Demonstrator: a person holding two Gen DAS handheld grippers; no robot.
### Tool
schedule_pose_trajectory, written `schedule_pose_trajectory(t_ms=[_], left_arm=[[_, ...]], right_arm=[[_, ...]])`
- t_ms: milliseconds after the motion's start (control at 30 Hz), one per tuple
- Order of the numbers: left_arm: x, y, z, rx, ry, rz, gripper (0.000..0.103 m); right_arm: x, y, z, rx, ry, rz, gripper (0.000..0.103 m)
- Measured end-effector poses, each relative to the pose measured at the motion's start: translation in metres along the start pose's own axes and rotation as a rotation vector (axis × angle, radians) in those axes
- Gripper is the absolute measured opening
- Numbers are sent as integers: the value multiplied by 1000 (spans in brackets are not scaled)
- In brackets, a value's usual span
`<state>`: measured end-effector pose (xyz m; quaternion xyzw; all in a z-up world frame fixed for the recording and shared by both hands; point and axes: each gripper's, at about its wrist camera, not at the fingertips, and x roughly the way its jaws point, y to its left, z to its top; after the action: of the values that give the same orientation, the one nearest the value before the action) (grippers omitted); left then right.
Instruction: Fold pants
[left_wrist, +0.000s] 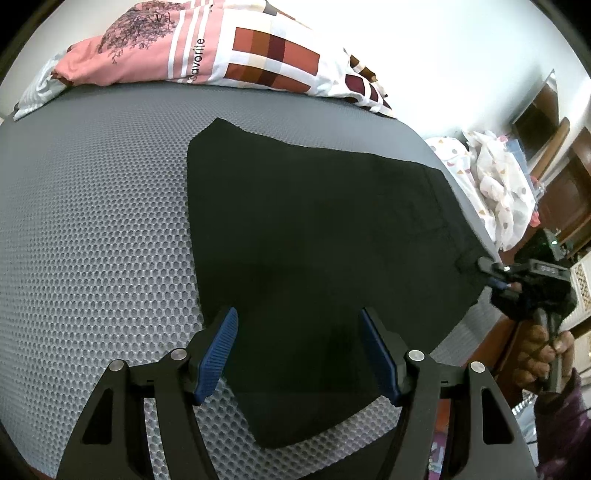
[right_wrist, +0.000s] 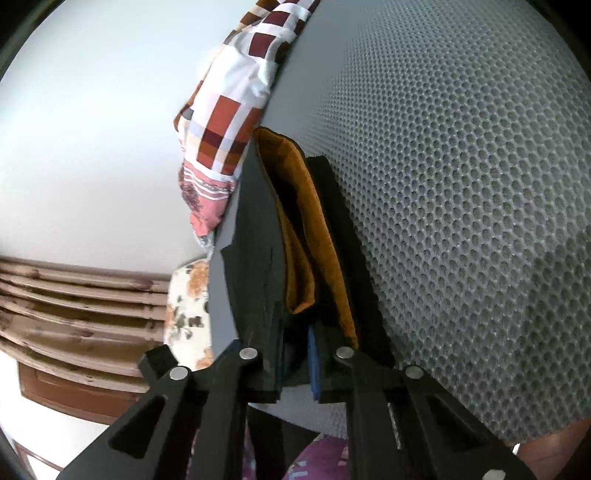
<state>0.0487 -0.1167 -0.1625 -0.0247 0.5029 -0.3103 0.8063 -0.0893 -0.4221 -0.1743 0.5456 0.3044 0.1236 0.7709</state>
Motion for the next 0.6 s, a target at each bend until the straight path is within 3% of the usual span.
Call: schedule_pose_trajectory(t_ms=[133, 200, 300, 400, 600], left_arm=[[-3, 6, 3, -16, -4, 8, 68], [-2, 10, 3, -28, 0, 3, 68], [1, 11, 2, -28, 0, 1, 68], [2, 7, 1, 1, 2, 21, 69], [5, 5, 1, 11, 0, 18, 77]], right_arm=[[-11, 18, -10, 6, -4, 90, 10], [-17, 25, -18, -14, 7, 83, 9], [-10, -3, -23, 55, 41, 33, 8], [0, -37, -23, 166, 56, 87, 5], [1, -36, -23, 154, 69, 97, 4]])
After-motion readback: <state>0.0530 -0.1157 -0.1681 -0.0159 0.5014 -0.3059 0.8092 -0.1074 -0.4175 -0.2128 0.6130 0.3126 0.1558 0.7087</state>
